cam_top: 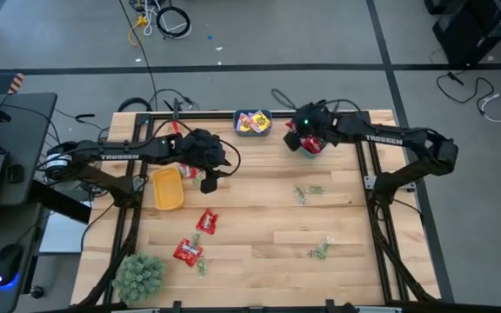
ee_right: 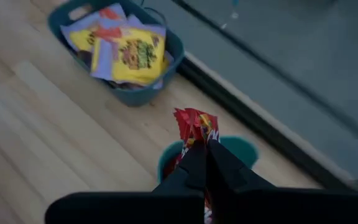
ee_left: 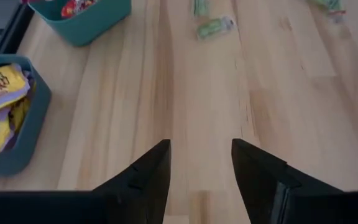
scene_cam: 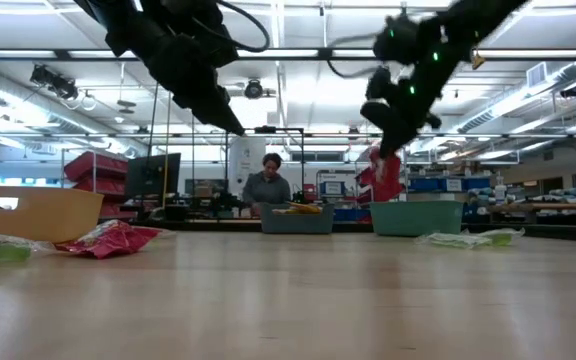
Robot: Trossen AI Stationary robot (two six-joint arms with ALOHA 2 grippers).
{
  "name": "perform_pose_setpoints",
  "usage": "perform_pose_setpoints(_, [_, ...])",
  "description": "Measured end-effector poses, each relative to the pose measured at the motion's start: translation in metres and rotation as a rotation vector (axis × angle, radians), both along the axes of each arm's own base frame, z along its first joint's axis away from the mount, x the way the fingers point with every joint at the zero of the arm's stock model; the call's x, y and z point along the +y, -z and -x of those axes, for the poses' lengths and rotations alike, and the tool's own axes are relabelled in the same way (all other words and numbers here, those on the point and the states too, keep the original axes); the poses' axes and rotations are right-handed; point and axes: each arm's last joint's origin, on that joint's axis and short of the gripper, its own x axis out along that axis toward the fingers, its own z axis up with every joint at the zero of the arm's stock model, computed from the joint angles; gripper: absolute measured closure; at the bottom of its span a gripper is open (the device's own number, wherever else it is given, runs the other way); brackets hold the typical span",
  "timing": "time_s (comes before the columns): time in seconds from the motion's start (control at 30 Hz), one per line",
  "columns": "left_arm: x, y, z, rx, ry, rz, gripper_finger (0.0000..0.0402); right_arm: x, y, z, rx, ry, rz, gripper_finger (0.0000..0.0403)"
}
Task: Sort candy
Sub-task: Put the red candy into the green bin
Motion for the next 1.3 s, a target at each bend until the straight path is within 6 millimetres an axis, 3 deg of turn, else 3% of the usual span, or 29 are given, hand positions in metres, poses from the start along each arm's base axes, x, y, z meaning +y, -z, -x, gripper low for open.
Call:
perform_pose_setpoints(0.13, [-0.001, 0.002, 0.002, 0.031, 0.001, 0.006, 0.0230, -0.019, 0.024, 0.018, -0.097, 0.046, -0.084, 0.0403])
perform_pose_setpoints(0.3, [-0.001, 0.003, 0.003, 0.045, -0.002, 0.013, 0.0230, -0.027, 0.047, 0.034, -0.179, 0.081, -0.157, 0.0403])
perform_pose_setpoints(0.6, [-0.001, 0.003, 0.003, 0.041, -0.017, 0.021, 0.0230, -0.033, 0.069, 0.054, -0.162, 0.119, -0.221, 0.0403])
perform_pose_setpoints(0.83, [0.000, 0.003, 0.003, 0.043, -0.024, 0.016, 0.0230, -0.031, 0.072, 0.055, -0.126, 0.079, -0.210, 0.0388])
perform_pose_setpoints(1.07, [0.000, 0.004, 0.003, 0.054, -0.035, 0.009, 0.0230, -0.025, 0.071, 0.049, -0.094, 0.032, -0.190, 0.0298])
perform_pose_setpoints(1.3, [0.002, 0.008, 0.008, 0.124, -0.154, -0.014, 0.0230, -0.025, 0.045, 0.033, -0.076, -0.015, -0.180, 0.0181])
